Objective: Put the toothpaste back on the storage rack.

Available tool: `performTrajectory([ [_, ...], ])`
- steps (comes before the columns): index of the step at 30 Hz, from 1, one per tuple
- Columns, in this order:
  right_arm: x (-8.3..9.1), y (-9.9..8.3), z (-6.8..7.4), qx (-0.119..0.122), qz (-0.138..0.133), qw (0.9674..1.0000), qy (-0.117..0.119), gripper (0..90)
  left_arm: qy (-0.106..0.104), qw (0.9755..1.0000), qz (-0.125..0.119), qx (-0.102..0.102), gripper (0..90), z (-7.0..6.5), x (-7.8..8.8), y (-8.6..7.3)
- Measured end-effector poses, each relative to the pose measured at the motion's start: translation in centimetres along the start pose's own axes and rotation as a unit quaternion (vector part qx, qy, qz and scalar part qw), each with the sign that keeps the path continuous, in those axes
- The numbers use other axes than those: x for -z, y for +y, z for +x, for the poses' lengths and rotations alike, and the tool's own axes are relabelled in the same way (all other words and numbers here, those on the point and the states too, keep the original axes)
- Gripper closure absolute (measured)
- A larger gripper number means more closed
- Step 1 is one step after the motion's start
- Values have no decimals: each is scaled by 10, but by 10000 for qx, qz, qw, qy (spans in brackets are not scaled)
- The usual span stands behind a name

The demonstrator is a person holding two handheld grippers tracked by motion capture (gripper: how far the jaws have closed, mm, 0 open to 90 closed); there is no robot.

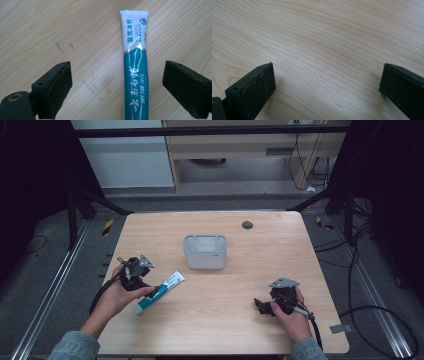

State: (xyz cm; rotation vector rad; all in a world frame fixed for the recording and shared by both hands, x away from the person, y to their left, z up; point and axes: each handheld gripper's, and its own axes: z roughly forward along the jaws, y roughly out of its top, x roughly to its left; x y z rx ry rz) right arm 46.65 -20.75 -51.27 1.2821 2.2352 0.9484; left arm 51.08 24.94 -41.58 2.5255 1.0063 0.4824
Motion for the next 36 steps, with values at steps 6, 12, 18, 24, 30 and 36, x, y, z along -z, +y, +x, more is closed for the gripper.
performTrajectory([
  [6, 0, 0, 0, -3, -2, 10000, 2, 4, -127, 9999, 80, 5, 108, 2, 1, 8],
  [12, 0, 0, 0, -1, -3, 10000, 3, 4, -120, 9996, 222, -97, 113, 1, -2, 17],
  [18, 0, 0, 0, 0, -3, 10000, 2, 4, -90, 9991, 382, -131, 143, 1, -5, 25],
  [24, 0, 0, 0, -2, -3, 10000, 3, 4, -116, 9978, 590, -279, 172, -1, -8, 33],
  [30, 0, 0, 0, -2, -3, 10000, 2, 4, -299, 9957, 818, -305, 250, -5, -18, 37],
  [36, 0, 0, 0, -1, -4, 10000, 3, 4, -436, 9927, 1063, -361, 353, -11, -31, 38],
])
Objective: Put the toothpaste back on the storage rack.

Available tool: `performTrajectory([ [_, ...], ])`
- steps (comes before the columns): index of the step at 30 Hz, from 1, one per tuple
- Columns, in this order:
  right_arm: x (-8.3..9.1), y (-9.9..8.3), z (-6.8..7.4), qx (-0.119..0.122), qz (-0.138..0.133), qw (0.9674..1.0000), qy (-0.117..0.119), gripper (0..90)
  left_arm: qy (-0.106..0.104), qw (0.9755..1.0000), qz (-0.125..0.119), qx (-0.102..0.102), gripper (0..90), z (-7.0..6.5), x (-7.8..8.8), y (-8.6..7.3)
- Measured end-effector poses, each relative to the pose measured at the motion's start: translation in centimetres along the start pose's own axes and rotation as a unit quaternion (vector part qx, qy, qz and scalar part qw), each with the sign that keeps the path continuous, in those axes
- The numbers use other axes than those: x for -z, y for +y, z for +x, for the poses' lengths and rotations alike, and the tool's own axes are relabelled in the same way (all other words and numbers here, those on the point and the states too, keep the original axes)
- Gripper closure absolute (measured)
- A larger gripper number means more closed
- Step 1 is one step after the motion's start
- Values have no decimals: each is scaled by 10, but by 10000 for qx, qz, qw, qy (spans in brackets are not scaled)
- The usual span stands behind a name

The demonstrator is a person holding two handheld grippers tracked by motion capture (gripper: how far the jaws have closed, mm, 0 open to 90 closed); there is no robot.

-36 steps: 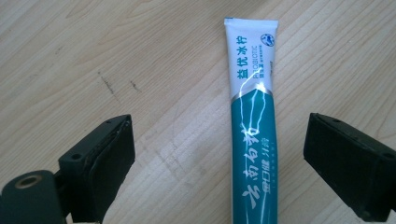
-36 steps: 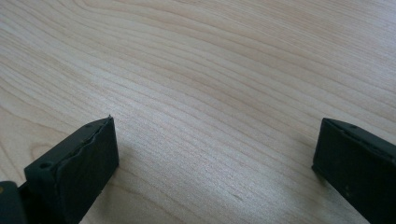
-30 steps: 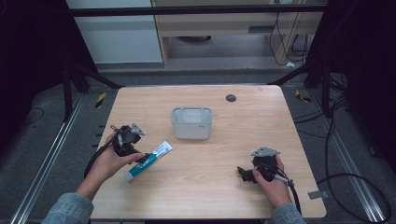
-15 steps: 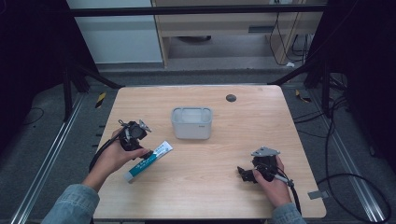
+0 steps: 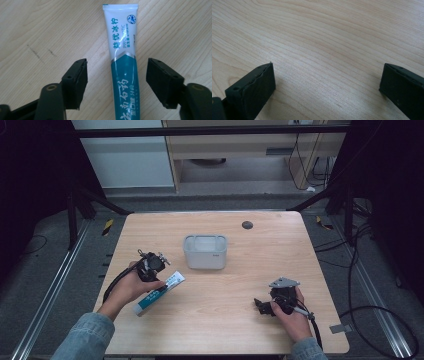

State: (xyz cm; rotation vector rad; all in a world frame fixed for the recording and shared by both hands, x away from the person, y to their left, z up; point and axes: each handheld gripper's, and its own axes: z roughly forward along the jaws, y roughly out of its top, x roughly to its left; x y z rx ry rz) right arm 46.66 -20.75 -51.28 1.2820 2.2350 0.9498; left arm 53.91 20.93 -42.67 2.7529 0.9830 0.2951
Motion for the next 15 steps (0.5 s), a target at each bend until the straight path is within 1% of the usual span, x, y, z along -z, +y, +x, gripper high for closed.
performTrajectory([
  [2, 0, 0, 0, 0, 0, 10000, 0, 4, -60, 9999, 130, -4, 378, -2, -5, 2],
  [5, 0, 0, 0, -1, 1, 10000, 0, 4, -53, 9997, 230, -78, 424, -7, -11, 6],
  [9, 0, 0, 0, -1, 1, 10000, 0, 4, -44, 9996, 271, -118, 472, -10, -16, 10],
  [12, 0, 0, 0, -1, 1, 10000, 0, 4, -52, 9994, 309, -122, 491, -10, -17, 11],
  [15, 0, 0, 0, 1, 0, 10000, 0, 4, -80, 9995, 297, -74, 507, -9, -20, 12],
])
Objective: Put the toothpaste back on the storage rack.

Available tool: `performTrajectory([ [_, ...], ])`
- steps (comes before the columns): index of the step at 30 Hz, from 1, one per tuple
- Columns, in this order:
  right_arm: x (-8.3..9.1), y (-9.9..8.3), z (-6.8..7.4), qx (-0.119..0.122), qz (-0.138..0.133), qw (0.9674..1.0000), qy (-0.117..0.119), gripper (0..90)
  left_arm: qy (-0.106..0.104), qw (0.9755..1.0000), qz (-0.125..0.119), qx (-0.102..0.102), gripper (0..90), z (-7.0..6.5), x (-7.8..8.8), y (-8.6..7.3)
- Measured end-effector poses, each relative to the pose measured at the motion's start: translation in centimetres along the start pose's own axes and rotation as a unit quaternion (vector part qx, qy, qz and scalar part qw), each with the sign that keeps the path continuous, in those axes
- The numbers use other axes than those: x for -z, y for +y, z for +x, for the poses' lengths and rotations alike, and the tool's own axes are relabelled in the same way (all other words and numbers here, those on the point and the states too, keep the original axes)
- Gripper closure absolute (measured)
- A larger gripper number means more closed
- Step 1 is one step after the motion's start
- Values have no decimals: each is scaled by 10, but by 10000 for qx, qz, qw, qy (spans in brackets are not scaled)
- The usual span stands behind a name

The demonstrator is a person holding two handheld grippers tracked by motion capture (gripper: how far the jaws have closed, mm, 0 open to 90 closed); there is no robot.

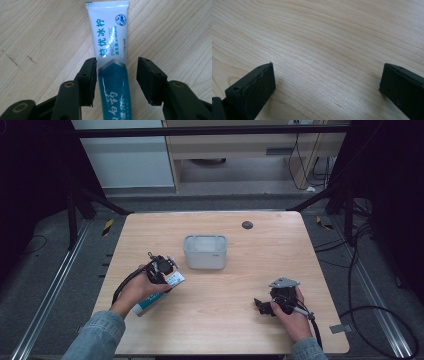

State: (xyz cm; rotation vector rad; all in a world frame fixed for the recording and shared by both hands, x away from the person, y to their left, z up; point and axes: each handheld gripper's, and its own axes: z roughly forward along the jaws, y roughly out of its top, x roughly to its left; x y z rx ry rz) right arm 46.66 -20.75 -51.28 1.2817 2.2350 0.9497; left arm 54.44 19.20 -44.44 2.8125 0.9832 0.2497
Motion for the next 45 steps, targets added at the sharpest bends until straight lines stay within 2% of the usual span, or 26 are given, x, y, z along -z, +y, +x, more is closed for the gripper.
performTrajectory([
  [9, 0, 0, 0, 0, 0, 10000, 0, 4, -128, 9998, -78, 156, 571, 8, -8, -3],
  [13, 0, 0, 0, -2, 0, 10000, 1, 4, -175, 9995, -142, 243, 569, 9, -9, -3],
  [21, 0, 0, 0, -3, 1, 10000, 1, 4, -91, 9997, -131, 207, 559, 7, -12, -3],
  [28, 0, 0, 0, -1, 0, 10000, 0, 4, -162, 9993, -174, 276, 564, 9, -16, -5],
  [34, 0, 0, 0, -2, 0, 10000, 0, 4, -162, 9994, -138, 267, 589, 8, -16, -4],
  [45, 0, 0, -1, 28, -5, 10000, -2, 4, -116, 9994, -230, 248, 658, 5, -15, -6],
])
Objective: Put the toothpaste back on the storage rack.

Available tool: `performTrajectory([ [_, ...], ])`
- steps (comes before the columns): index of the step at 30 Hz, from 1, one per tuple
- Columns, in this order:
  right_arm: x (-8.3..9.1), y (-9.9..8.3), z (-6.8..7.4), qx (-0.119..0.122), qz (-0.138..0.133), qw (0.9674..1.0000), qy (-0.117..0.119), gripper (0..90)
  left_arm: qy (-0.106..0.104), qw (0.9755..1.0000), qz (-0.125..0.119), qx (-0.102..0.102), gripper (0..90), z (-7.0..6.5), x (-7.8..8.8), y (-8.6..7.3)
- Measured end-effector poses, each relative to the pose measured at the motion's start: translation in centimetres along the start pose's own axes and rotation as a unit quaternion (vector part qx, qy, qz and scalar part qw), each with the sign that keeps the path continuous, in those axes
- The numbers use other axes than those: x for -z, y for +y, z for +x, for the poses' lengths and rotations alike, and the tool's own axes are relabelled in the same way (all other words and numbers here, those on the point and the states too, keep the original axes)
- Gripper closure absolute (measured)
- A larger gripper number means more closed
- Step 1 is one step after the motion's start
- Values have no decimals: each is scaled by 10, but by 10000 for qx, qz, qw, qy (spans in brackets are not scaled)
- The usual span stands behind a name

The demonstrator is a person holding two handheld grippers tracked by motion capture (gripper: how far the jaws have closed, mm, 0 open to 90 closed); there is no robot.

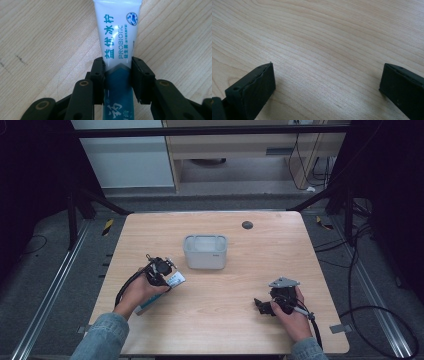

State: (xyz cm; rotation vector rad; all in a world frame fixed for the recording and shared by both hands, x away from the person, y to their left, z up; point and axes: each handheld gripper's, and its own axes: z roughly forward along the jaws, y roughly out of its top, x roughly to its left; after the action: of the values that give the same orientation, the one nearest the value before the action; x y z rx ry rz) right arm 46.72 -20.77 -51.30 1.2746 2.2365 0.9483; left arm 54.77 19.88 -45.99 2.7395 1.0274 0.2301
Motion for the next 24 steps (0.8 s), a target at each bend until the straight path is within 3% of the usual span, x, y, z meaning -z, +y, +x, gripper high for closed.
performTrajectory([
  [10, 0, 0, 0, 0, -2, 10000, -1, 4, 154, 9998, -8, -83, 724, -6, 3, -1],
  [14, 0, 0, 0, 1, -2, 10000, -1, 4, 100, 9999, -105, -65, 768, -4, 5, -3],
  [15, 0, 0, 0, 3, -3, 10000, -2, 4, 77, 9997, -218, -11, 772, -3, 6, -6],
  [20, 0, 0, 0, 1, -3, 10000, -1, 4, 220, 9992, -321, -4, 784, -4, 12, -12],
  [24, 0, 0, 0, 3, -3, 10000, -1, 4, 399, 9964, -731, 152, 787, -2, 31, -18],
])
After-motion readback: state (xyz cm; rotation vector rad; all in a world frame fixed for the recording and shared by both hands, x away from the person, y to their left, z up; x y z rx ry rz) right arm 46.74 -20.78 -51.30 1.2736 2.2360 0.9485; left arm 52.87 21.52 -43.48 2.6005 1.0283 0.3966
